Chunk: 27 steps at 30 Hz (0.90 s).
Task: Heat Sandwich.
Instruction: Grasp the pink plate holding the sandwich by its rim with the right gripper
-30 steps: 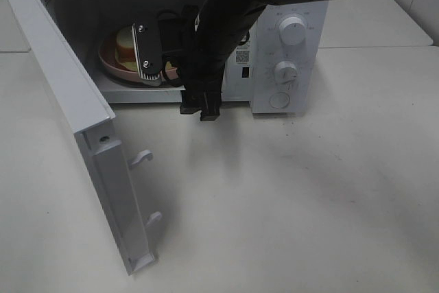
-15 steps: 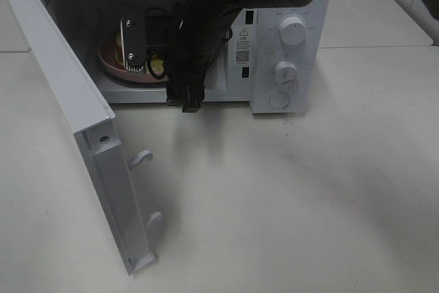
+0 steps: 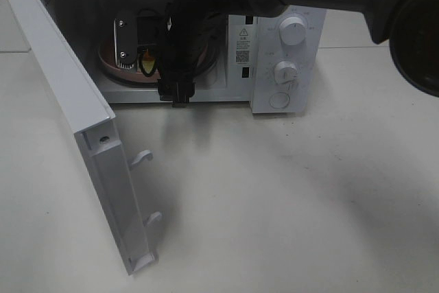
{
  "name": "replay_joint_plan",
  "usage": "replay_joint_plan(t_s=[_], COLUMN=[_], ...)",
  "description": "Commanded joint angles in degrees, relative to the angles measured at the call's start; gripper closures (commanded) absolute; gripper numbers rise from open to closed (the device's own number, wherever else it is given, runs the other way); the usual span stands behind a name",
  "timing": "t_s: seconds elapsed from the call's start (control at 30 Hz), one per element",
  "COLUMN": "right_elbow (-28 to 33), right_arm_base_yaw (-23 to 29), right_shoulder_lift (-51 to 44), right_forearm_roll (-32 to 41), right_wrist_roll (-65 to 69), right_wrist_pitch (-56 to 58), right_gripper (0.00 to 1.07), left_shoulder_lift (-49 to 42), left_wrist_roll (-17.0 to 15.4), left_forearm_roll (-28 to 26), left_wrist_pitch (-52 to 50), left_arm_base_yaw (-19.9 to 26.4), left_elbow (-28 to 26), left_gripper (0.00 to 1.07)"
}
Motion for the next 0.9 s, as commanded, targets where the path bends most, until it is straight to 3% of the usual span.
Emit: replay_joint_plan(t_s=[0.03,0.9], right_elbow=[-1.6,-3.2], right_arm_base_yaw=[0.2,-0.7], right_shoulder_lift=[1.1,5.0], right_forearm_roll=[-1.0,-2.1], right_wrist_roll=[0.4,3.6], right_wrist_pitch=[0.4,0.4], right_gripper=[0.31,0.32], left_shoulder_lift=[-1.0,-1.0], left_wrist_roll=[-0.1,-0.1], left_forearm_roll=[-0.1,0.2], left_wrist_pitch=[-0.7,-0.7], left_arm_base_yaw=[-0.2,-0.2], left_elbow=[0.1,0.1], left_gripper=[0.09,0.09])
